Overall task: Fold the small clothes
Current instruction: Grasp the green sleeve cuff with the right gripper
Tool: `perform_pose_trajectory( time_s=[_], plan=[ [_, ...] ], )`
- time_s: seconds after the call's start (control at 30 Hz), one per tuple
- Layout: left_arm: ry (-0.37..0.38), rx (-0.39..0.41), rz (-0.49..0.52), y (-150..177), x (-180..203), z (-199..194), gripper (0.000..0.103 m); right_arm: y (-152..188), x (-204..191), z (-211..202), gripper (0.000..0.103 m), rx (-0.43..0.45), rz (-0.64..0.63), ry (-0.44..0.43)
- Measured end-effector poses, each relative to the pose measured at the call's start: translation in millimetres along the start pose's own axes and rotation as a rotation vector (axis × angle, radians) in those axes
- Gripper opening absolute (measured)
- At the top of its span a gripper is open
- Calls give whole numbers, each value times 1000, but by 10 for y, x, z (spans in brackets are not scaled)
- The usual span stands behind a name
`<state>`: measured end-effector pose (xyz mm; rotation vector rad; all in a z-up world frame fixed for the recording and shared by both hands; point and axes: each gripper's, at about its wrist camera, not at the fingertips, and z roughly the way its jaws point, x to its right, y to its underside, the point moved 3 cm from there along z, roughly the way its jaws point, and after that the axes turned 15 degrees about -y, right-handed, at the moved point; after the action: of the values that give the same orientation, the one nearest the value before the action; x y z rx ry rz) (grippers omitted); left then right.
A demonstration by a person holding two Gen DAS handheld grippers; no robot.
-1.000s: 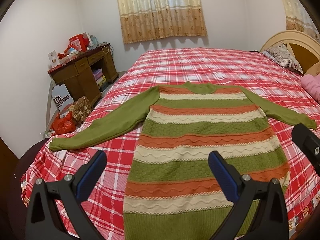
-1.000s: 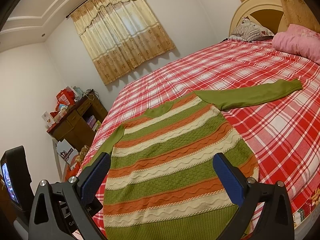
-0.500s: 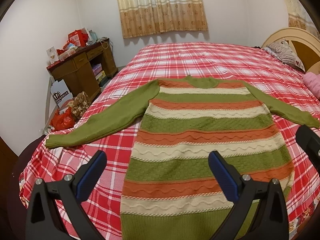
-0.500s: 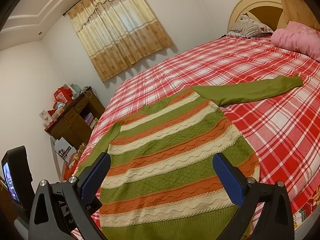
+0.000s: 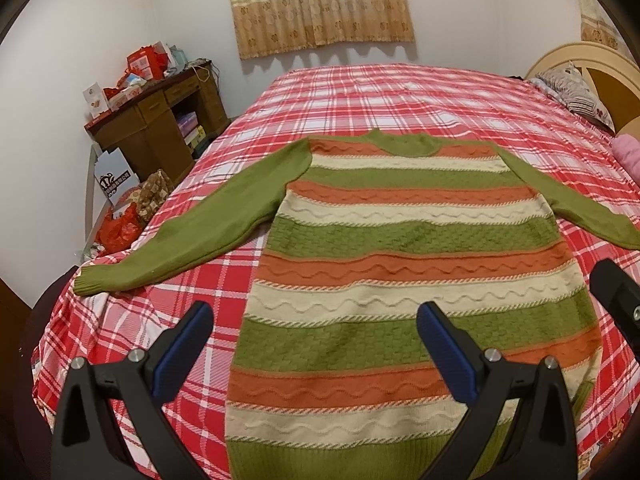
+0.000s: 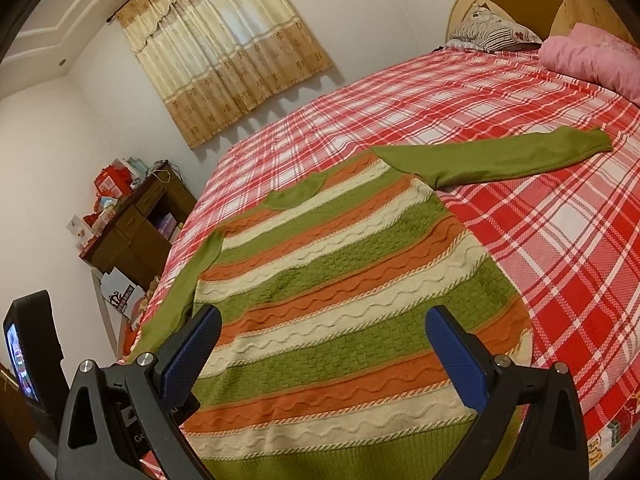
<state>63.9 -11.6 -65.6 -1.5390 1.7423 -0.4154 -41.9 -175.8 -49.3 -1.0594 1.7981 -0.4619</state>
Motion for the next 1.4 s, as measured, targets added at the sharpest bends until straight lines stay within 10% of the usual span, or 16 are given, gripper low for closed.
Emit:
perform_pose_trajectory(
  time_s=[0.5,0.73,0.93,1.1,1.4],
  plan=[
    [-13,11,15,-296,157,193,103,-348,-167,402,102,-72,-408,260],
    [85,23,-3,-572,276,456,103,-749,171,545,102,-68,-342,256],
    [9,52,-72,-870,285,1034,103,-1292,1097,523,101,27,-183,360],
    [-90,61,-64,-889,285,1410,103,-1803,2270,238,58,128,-7,544],
    [-2,-68,-158,-609,262,1725,103,-2132,3805,-376,56,172,236,792]
  ],
)
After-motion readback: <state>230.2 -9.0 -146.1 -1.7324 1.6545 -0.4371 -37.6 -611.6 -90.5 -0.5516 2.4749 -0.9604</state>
